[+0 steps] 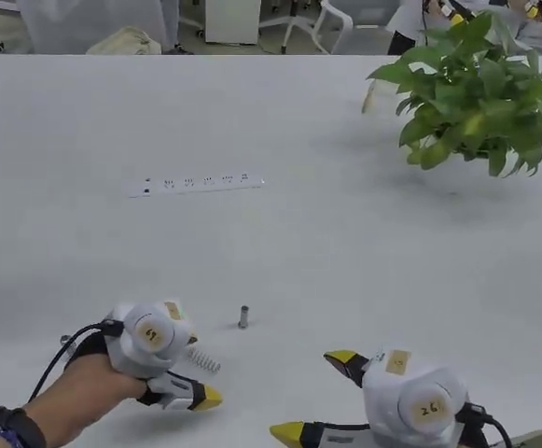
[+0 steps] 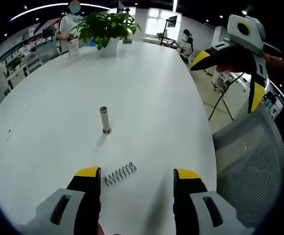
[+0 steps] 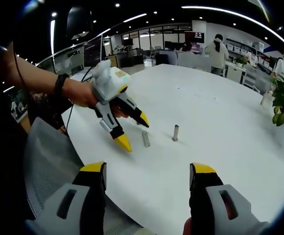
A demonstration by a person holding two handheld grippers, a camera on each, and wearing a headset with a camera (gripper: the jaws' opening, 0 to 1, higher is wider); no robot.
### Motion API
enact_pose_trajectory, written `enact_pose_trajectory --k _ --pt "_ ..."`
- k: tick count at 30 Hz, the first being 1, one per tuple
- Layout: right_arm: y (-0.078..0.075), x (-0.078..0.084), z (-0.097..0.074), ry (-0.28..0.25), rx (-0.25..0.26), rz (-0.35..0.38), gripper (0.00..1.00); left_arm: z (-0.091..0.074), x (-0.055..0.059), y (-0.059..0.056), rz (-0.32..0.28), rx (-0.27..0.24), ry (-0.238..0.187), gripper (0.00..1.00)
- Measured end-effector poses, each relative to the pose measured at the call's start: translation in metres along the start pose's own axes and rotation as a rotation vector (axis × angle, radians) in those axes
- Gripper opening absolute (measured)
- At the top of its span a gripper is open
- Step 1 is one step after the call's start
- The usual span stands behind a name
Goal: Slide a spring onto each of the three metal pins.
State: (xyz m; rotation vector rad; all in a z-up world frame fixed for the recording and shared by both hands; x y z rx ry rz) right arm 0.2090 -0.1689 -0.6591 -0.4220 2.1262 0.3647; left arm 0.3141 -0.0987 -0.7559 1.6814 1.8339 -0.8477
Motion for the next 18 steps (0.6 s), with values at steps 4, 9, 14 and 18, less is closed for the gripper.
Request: enact_pose_trajectory --k 4,9,14,18 --pt "0.0 -0.003 0.002 -0.003 -0.007 0.0 0.68 0.006 0.004 0.0 -0.017 0.011 0.014 0.54" --pt "0.004 -0.007 0.005 -0.009 -0.023 -0.005 0.68 0.01 0.012 -0.002 -0.015 0.022 0.046 0.54" --pt "0.005 -0.008 0.007 -0.007 -0.034 -0.006 0.69 0.008 0.019 -0.006 -0.01 0.031 0.063 0.53" --pt "0.006 -0.009 0.008 -0.009 -0.037 -0.007 0.69 0.005 0.026 -0.01 -0.007 0.039 0.068 0.5"
Point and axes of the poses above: the centre of the closed fingertips' face, and the gripper's own axes: z roughly forward along the fingers, y roughly to its left, x roughly out of its underside, the point moved 1 cm from there along -z, roughly backward along the fingers, and after that the axes turned 6 degrees about -y, right-handed, at the moved point
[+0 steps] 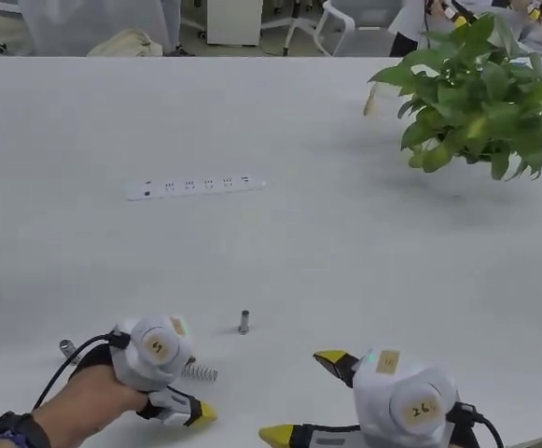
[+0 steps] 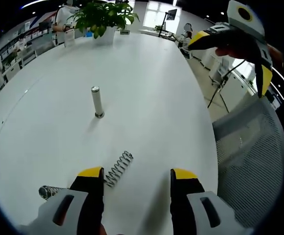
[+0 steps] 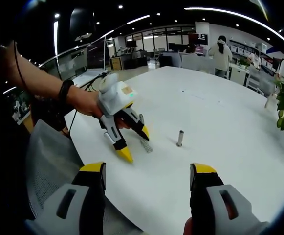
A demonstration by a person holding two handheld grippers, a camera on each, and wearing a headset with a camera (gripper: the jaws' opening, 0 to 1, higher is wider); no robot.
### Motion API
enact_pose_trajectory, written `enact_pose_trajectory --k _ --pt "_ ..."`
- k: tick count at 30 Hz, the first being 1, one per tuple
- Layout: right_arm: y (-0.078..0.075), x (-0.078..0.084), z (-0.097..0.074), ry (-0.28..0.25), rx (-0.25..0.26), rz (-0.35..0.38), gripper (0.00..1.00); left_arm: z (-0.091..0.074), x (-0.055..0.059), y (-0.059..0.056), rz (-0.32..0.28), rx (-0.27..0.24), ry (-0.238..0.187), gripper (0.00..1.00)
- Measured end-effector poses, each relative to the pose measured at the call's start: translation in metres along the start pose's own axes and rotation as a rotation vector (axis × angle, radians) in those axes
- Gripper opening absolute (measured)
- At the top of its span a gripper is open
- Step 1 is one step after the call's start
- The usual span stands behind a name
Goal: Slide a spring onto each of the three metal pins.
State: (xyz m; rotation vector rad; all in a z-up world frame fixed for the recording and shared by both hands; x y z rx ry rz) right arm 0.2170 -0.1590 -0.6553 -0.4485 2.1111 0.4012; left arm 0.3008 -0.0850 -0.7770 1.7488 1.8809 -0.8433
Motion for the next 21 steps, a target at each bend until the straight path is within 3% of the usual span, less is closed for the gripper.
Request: enact_pose_trajectory --k 5,9,15,21 --pt "0.0 0.001 0.0 0.0 0.0 0.002 0.68 0.0 0.005 -0.001 -0.002 -0.007 -0.01 0.43" --pt "0.0 0.005 -0.001 0.006 0.003 0.003 0.68 -0.001 0.007 0.006 0.006 -0.04 -0.004 0.3" --pt "-0.002 0.006 -0.004 0.003 0.013 0.01 0.67 -0.006 0.018 0.003 0.145 -0.042 0.044 0.22" --pt "0.001 0.008 -0.004 0.005 0.01 0.007 0.67 -0.01 0.022 -0.003 0.165 -0.042 0.055 0.19"
Point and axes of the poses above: the centre of the closed fingertips' face, and the gripper's own axes: z roughly forward along the fingers, y roughly to its left, x roughly out of its underside, the point moved 1 cm from there along -z, roughly backward along the fingers, and after that the axes turned 6 degrees about -y, right-handed, at the moved point
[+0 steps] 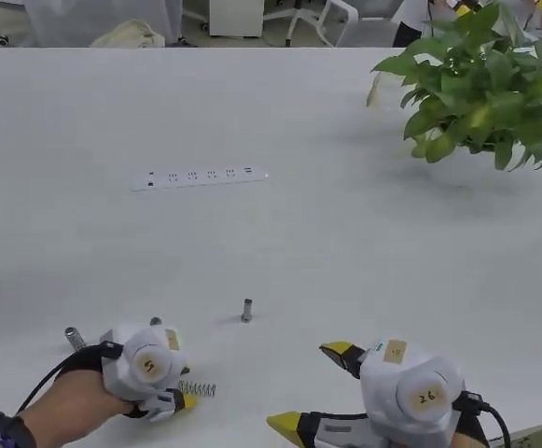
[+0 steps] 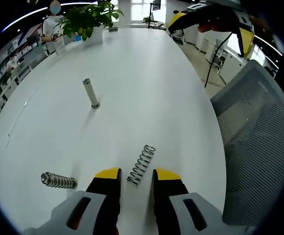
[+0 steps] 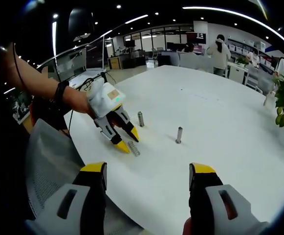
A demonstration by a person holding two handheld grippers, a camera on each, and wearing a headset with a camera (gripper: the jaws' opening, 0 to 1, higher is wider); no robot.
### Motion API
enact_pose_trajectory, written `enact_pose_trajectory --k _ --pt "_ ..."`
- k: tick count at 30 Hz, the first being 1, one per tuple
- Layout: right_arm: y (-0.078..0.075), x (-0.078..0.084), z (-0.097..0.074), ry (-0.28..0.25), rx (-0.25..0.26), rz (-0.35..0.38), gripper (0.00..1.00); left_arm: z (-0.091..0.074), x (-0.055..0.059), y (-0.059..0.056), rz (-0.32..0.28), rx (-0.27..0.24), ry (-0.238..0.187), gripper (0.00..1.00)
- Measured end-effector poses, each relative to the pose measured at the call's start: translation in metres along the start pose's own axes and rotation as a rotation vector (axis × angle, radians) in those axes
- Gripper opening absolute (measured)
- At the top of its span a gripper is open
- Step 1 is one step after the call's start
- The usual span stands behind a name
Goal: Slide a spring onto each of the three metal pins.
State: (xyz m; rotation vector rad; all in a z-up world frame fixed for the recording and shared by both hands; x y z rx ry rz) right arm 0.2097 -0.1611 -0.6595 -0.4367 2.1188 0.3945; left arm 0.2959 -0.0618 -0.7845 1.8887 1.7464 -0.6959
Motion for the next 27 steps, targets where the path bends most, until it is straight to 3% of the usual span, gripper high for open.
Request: enact_pose_trajectory --k 6,15,22,27 --pt "0.006 -0.001 0.002 -0.002 -0.009 -0.007 0.67 0.001 0.001 -0.009 0.016 0.008 -0.004 0.03" --pt "0.013 -0.003 0.003 -0.004 -0.02 -0.017 0.66 -0.009 0.009 -0.015 -0.091 -0.021 -0.01 0.02" --pt "0.022 -0.006 0.008 -0.007 -0.033 -0.027 0.66 -0.032 0.016 -0.015 -0.189 -0.075 -0.067 0.02" --pt "0.031 -0.007 0.013 -0.004 -0.046 -0.036 0.66 -0.051 0.022 -0.018 -0.21 -0.115 -0.1 0.02"
Point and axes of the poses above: the centre of the closed fingertips' face, and the gripper's own axes: z roughly forward along the fingers, y roughly to its left, x roughly out of its underside, the point moved 1 cm from there along -z, roughly backward along the fingers, and after that the axes turned 6 degrees about -y, right-handed, at the moved point
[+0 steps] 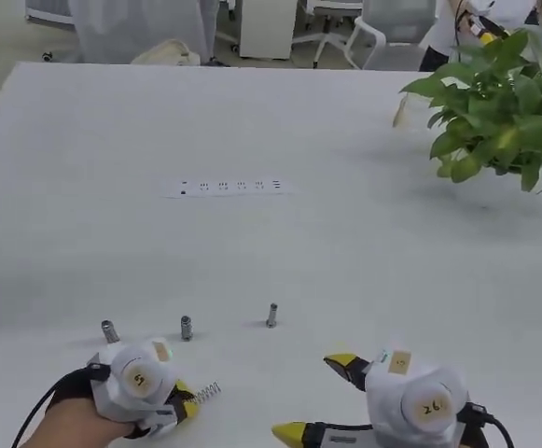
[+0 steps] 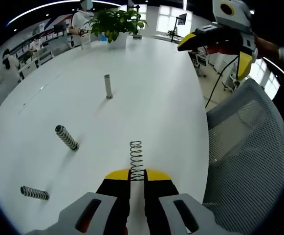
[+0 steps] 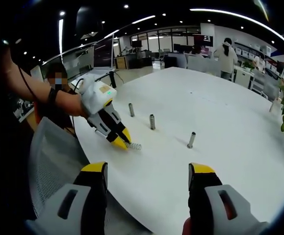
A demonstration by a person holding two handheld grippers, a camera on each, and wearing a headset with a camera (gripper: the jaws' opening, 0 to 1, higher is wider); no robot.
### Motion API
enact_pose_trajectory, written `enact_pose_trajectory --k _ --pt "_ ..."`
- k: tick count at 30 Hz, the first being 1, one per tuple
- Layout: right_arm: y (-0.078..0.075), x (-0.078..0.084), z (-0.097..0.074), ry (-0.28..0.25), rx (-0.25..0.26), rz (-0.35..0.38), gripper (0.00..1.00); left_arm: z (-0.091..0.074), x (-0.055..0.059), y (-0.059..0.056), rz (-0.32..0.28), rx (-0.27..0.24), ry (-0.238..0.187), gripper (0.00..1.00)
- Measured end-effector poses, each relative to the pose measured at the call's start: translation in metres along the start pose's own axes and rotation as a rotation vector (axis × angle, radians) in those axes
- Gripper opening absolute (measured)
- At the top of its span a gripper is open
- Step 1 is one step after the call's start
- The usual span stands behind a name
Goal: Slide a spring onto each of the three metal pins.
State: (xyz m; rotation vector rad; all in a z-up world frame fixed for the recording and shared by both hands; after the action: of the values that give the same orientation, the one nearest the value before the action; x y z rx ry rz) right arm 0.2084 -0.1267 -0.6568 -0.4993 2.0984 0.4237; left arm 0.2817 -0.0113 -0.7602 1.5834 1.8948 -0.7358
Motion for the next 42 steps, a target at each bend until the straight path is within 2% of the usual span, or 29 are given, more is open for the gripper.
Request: enact_pose_trajectory --k 8,21,33,37,42 --pt "0.014 -0.003 0.005 -0.001 -0.026 -0.016 0.66 -0.026 0.005 0.003 -0.029 -0.052 -0.043 0.02" --pt "0.023 -0.011 0.012 -0.011 -0.04 -0.02 0.65 -0.067 0.011 0.005 -0.056 -0.128 -0.093 0.02" --pt "0.032 -0.025 0.02 -0.029 -0.065 -0.028 0.63 -0.098 0.008 0.012 -0.063 -0.177 -0.137 0.02" --pt "0.034 -0.029 0.023 -0.026 -0.083 -0.042 0.61 -0.106 0.003 0.013 -0.059 -0.191 -0.154 0.02" --pt "0.036 -0.042 0.027 -0.047 -0.103 -0.042 0.6 -0.116 -0.002 0.013 -0.051 -0.208 -0.179 0.02"
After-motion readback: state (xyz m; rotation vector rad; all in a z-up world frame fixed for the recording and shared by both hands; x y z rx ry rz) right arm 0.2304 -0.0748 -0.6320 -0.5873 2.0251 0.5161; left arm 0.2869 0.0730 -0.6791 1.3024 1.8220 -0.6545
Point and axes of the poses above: the centre of the closed fingertips' face, and the gripper's own axes: z roughly forward along the fingers, y roughly to its left, x roughly out of its underside, the point moved 1 cm from there along -z, roughly backward along the fingers, and after that the axes turned 6 degrees about -y, right-handed, at the moved point
